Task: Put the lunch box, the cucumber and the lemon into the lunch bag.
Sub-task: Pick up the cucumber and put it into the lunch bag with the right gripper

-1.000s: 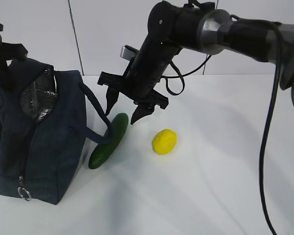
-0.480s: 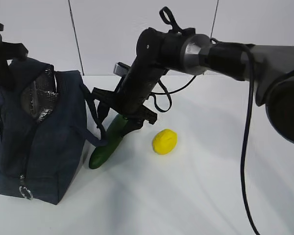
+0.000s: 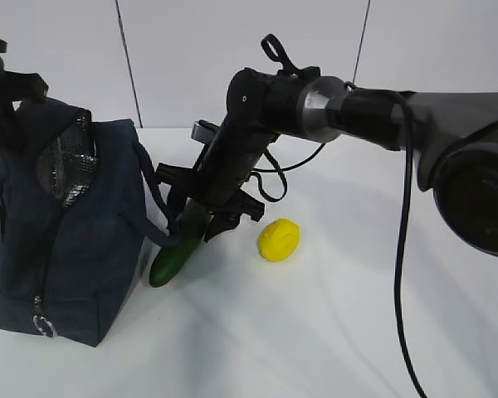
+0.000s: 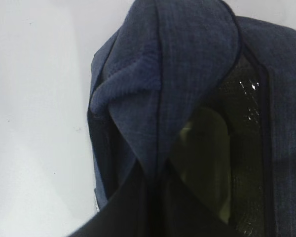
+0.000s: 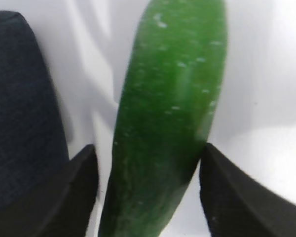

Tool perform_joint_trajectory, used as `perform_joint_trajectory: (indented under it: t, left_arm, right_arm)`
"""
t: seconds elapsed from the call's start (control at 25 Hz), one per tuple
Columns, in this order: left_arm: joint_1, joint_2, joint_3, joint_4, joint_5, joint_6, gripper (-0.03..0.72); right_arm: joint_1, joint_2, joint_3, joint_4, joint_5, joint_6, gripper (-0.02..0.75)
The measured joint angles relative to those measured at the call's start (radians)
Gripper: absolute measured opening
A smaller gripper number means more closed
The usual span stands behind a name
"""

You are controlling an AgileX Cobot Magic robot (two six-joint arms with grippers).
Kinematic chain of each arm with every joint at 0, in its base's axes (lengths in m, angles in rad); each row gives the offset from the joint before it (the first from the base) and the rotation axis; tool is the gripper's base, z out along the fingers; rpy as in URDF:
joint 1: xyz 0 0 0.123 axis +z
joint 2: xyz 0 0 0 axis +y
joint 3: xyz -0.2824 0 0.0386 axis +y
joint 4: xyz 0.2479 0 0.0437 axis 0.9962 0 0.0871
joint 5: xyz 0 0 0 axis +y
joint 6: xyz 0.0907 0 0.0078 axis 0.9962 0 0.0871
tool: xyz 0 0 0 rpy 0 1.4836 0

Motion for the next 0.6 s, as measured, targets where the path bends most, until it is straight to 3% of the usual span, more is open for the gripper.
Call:
perform_joint_trajectory:
  t: [0.2,0.6]
  left_arm:
    - [0.0,0.0,0.0,-0.002,0.0,0.0,-0.006]
    - [0.0,0.0,0.0,-0.004,0.0,0.001,-0.006]
  right_arm:
    - [0.0,0.0,0.0,-0.004,-0.011,0.0,0.38]
    - [0.0,0.0,-0.023,-0.033,0.036,0.0,0.375]
